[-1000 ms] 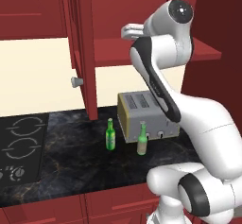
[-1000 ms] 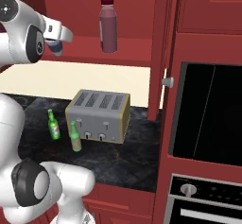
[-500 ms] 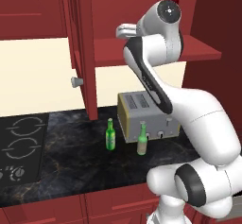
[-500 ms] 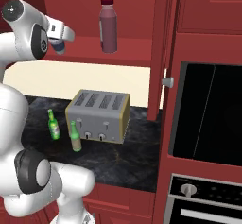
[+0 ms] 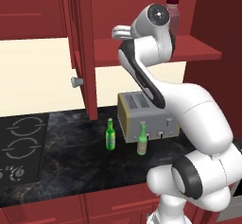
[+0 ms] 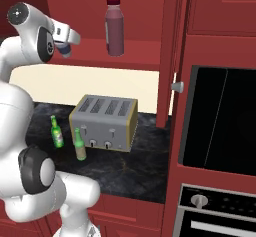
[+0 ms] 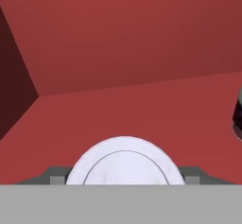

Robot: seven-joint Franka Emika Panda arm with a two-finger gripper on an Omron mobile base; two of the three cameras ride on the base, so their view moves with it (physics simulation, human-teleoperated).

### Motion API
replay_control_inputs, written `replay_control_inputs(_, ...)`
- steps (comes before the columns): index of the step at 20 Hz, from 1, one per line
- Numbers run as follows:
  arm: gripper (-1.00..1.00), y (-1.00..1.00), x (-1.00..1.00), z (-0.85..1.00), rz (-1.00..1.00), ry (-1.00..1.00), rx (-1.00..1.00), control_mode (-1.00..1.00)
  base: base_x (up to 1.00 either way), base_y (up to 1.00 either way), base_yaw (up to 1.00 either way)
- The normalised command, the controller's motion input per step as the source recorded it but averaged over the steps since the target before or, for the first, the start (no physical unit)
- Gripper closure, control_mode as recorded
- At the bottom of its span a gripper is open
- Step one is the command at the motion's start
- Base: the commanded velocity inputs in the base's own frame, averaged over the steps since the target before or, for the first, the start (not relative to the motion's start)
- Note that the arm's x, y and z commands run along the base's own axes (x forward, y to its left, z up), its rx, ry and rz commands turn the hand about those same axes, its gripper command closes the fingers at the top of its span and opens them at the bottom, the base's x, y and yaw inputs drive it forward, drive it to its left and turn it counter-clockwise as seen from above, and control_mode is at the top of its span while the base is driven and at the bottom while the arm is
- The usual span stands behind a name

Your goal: Sort all alcoholic drinks to one cabinet, and non-alcoholic drinks to the other.

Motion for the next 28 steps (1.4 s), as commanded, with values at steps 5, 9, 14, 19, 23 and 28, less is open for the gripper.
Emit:
replay_control_inputs(5,1.0,0.07,0.33,-0.1,-0.02,0.0,0.0,-1.0,0.0,0.0,0.0)
replay_control_inputs(9,1.0,0.08,0.34,-0.12,-0.01,0.0,0.0,-1.0,0.0,0.0,0.0)
replay_control_inputs(14,1.0,0.05,0.35,-0.08,0.0,0.0,0.0,-1.0,0.0,0.0,0.0)
replay_control_inputs(19,1.0,0.04,0.32,-0.11,0.0,0.0,0.0,-1.0,0.0,0.0,0.0)
replay_control_inputs(23,1.0,0.08,0.29,-0.14,-0.01,0.0,0.0,-1.0,0.0,0.0,0.0)
replay_control_inputs(28,1.0,0.07,0.23,-0.12,-0.01,0.0,0.0,-1.0,0.0,0.0,0.0)
